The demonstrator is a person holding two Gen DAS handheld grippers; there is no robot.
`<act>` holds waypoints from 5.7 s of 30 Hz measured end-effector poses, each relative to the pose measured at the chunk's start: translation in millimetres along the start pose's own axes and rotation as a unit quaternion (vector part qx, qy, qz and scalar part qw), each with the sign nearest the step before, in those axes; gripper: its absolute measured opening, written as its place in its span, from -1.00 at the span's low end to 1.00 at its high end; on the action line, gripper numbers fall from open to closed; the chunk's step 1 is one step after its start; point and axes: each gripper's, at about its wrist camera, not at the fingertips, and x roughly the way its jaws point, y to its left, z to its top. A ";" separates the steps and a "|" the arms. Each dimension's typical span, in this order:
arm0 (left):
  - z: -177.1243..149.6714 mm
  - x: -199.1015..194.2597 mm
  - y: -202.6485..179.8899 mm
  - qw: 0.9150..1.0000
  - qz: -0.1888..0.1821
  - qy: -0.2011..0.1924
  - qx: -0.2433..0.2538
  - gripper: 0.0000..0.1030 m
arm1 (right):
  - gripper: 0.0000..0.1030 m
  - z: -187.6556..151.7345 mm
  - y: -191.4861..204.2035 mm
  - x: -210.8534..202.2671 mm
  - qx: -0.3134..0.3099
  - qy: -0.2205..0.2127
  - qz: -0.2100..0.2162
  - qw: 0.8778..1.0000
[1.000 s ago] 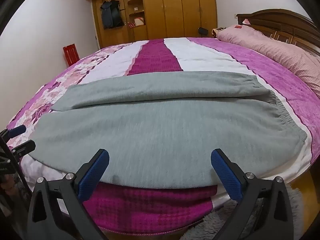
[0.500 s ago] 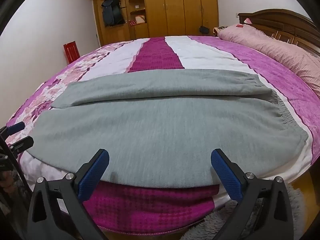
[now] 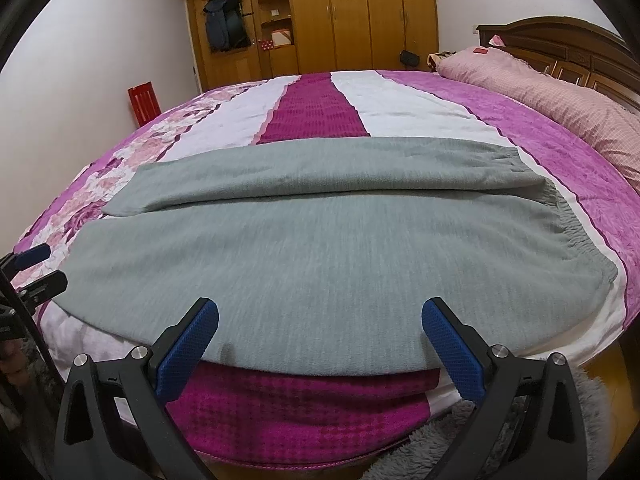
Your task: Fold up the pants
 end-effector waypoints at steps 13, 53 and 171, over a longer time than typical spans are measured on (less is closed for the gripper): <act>-1.8 1.4 -1.1 1.000 0.006 0.000 0.000 1.00 | 0.97 0.4 1.6 -2.2 -0.001 0.000 0.001 1.000; -1.7 0.0 -1.4 1.000 -0.003 -0.001 0.001 1.00 | 0.97 0.5 5.1 1.0 -0.011 0.007 -0.001 1.000; 75.9 65.6 -80.0 0.947 -0.060 0.072 0.306 -0.95 | -1.00 60.4 41.9 54.1 -0.605 0.082 -0.054 0.790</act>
